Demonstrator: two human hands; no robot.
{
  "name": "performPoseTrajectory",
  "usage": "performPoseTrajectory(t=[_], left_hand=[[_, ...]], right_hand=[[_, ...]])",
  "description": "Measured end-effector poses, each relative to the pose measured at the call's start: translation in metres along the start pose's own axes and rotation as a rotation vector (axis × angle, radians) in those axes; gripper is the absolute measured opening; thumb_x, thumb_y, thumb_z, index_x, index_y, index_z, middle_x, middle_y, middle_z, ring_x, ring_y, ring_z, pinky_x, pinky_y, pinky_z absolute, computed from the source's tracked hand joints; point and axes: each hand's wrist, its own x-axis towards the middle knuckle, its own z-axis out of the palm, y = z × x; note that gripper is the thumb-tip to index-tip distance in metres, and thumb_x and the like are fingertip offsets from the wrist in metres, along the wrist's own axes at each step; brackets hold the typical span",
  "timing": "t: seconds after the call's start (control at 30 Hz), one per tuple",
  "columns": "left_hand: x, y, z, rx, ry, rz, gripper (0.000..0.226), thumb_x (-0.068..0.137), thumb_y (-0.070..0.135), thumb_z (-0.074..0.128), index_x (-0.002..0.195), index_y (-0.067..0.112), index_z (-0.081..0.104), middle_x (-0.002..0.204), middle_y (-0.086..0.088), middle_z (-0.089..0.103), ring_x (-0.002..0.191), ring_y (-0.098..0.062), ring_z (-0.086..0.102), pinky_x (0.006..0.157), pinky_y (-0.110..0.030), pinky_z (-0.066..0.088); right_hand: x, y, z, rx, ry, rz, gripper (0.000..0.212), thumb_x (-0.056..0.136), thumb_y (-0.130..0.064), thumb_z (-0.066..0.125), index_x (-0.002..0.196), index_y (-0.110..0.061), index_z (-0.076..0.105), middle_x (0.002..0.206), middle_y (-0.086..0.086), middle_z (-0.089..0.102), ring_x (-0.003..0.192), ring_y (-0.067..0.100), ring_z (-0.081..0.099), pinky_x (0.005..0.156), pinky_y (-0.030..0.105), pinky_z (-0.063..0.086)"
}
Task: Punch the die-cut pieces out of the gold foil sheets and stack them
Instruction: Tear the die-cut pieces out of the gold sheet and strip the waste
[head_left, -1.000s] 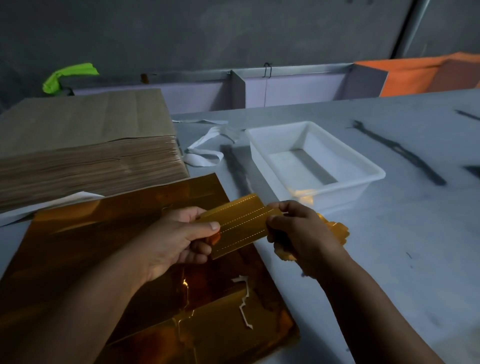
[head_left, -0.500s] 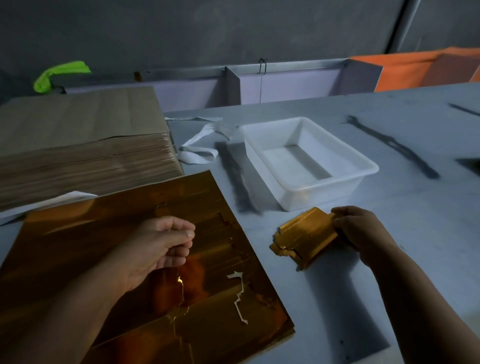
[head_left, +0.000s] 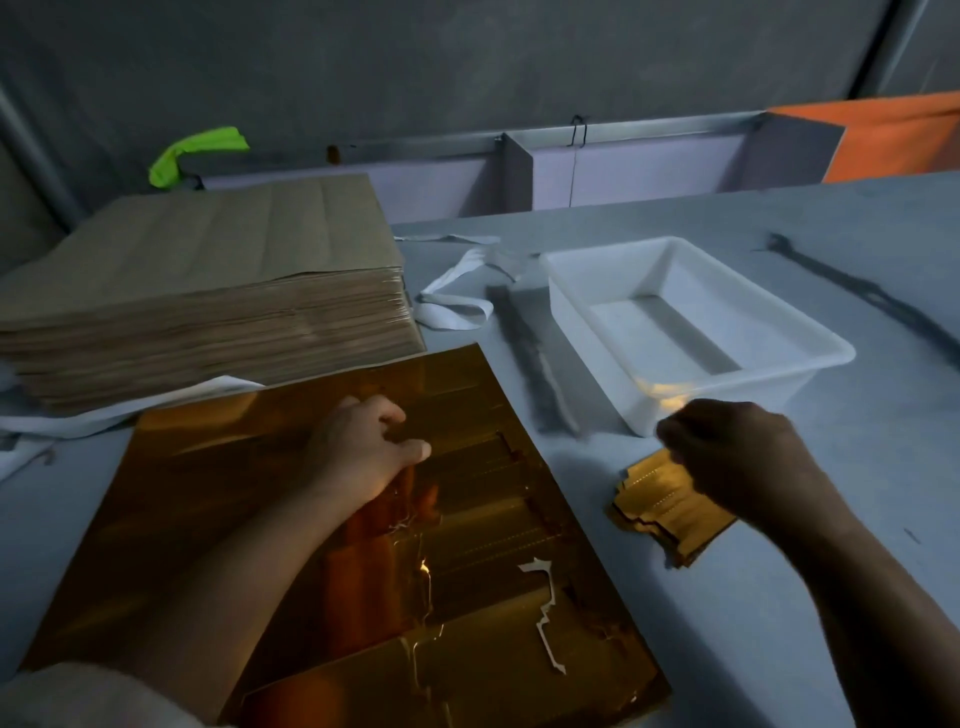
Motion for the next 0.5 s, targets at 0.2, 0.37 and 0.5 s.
performPoseTrajectory(t=[0.2, 0.37, 0.5], left_hand=[[0.018, 0.005, 0.008, 0.234, -0.097, 0.086, 0.067, 0.077, 0.048, 0.076, 0.135, 0.032, 0.048, 0.142, 0.002, 0.039, 0.130, -0.023, 0.036, 0.095, -0.037, 0.040], [0.027, 0.005, 0.011, 0.217, -0.118, 0.111, 0.061, 0.080, 0.043, 0.075, 0.134, 0.030, 0.050, 0.134, 0.004, 0.044, 0.122, -0.019, 0.043, 0.087, -0.031, 0.041], [0.031, 0.002, 0.012, 0.260, -0.120, 0.167, 0.055, 0.084, 0.043, 0.071, 0.133, 0.030, 0.050, 0.127, 0.005, 0.046, 0.110, -0.012, 0.043, 0.078, -0.027, 0.035]], right_hand=[[-0.007, -0.068, 0.032, 0.048, -0.296, -0.322, 0.019, 0.102, -0.026, 0.050, 0.109, -0.022, 0.068, 0.098, 0.001, 0.070, 0.081, 0.012, 0.065, 0.070, 0.021, 0.051], [-0.006, -0.105, 0.068, -0.099, -0.457, -0.452, 0.023, 0.100, -0.018, 0.051, 0.122, -0.018, 0.059, 0.111, 0.005, 0.062, 0.099, 0.019, 0.061, 0.089, 0.035, 0.055], [-0.009, -0.118, 0.091, -0.212, -0.522, -0.494, 0.025, 0.101, -0.019, 0.050, 0.124, -0.014, 0.058, 0.113, 0.006, 0.056, 0.091, 0.015, 0.052, 0.082, 0.029, 0.048]])
